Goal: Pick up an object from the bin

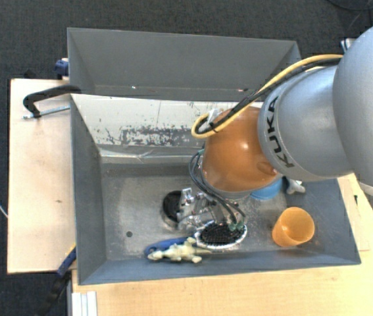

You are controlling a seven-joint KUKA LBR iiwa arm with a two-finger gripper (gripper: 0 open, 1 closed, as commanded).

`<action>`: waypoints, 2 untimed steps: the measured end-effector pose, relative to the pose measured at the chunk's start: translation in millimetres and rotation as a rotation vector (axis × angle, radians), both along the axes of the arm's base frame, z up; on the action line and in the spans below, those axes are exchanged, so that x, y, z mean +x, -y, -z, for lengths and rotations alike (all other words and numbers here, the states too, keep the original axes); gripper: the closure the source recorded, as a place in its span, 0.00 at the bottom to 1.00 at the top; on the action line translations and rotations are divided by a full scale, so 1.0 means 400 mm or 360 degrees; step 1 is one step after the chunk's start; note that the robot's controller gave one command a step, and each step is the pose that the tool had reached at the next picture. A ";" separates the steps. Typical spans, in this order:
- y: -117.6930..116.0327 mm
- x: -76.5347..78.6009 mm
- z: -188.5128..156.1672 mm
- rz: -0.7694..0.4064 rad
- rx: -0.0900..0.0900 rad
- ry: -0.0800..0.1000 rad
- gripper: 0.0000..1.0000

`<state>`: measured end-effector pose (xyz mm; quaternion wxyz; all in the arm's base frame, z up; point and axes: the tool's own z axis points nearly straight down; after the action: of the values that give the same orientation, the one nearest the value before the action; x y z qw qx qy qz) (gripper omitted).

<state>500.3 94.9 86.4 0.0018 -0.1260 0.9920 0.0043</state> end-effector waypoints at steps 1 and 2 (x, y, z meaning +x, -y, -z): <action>-0.002 0.011 0.008 -0.0026 0.0000 -0.0004 1.00; 0.135 0.034 -0.080 -0.0033 -0.0016 0.0012 1.00</action>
Offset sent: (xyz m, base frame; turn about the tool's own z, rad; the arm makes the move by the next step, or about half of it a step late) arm 0.0011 -0.0065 -0.0164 -0.0101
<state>514.1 40.9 118.4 0.0048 -0.1364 0.9906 -0.0010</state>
